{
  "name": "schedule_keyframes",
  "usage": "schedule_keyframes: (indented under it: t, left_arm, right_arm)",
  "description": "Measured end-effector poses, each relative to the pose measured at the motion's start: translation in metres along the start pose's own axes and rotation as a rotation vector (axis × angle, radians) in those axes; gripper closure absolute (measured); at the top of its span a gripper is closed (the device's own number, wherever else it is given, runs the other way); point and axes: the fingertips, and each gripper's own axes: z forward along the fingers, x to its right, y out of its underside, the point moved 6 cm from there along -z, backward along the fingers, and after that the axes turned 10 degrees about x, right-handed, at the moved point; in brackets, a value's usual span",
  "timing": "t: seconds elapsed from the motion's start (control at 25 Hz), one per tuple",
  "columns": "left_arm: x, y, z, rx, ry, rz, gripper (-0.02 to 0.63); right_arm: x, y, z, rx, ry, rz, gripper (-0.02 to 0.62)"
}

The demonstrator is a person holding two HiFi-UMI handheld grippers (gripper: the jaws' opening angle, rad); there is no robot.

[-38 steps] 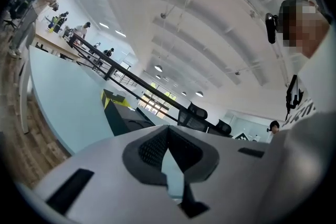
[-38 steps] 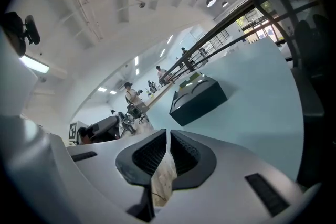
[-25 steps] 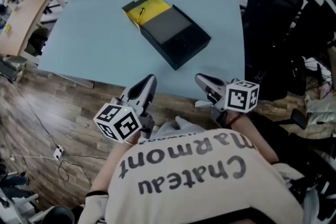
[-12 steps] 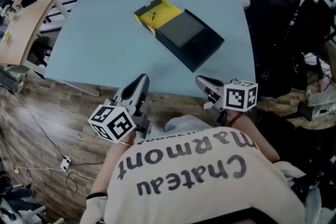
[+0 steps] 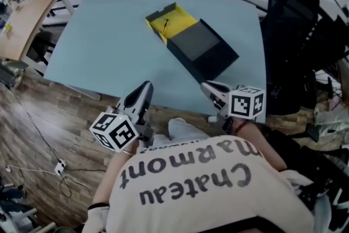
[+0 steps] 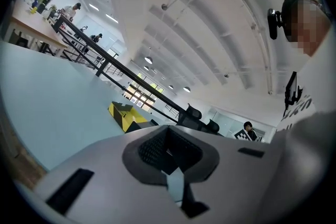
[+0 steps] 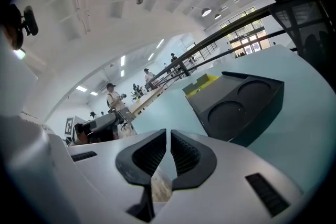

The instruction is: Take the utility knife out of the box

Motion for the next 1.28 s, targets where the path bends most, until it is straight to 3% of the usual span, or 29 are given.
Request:
schedule_keyframes:
  t: [0.16,0.32,0.52,0.84,0.96,1.12,1.28]
  left_arm:
    - [-0.016,-0.012,0.019,0.007,-0.036,0.005,0.603]
    - [-0.024,-0.022,0.052,0.046,-0.054,0.021,0.603]
    - [-0.013,-0.017,0.096,0.057,-0.002,0.166,0.604]
    - [-0.046,-0.025,0.164,-0.044,-0.028,0.186,0.603]
    - [-0.051,-0.029,0.192,-0.130,-0.021,0.241,0.603]
    - [-0.058,-0.036,0.221,-0.158,0.000,0.341,0.603]
    - [-0.074,-0.034,0.245,-0.191,0.048,0.351,0.603]
  right_arm:
    - [0.007,-0.025,0.027,-0.014,-0.056,-0.026,0.546]
    - [0.016,-0.053,0.041,-0.026,-0.063,-0.125,0.546]
    - [0.038,-0.083,0.050,-0.038,-0.031,-0.330,0.546]
    - [0.077,-0.123,0.105,-0.023,-0.048,-0.308,0.546]
    - [0.089,-0.129,0.122,-0.061,0.003,-0.310,0.546]
    - [0.095,-0.138,0.137,-0.060,0.030,-0.316,0.546]
    - [0.099,-0.143,0.150,-0.006,0.061,-0.303,0.546]
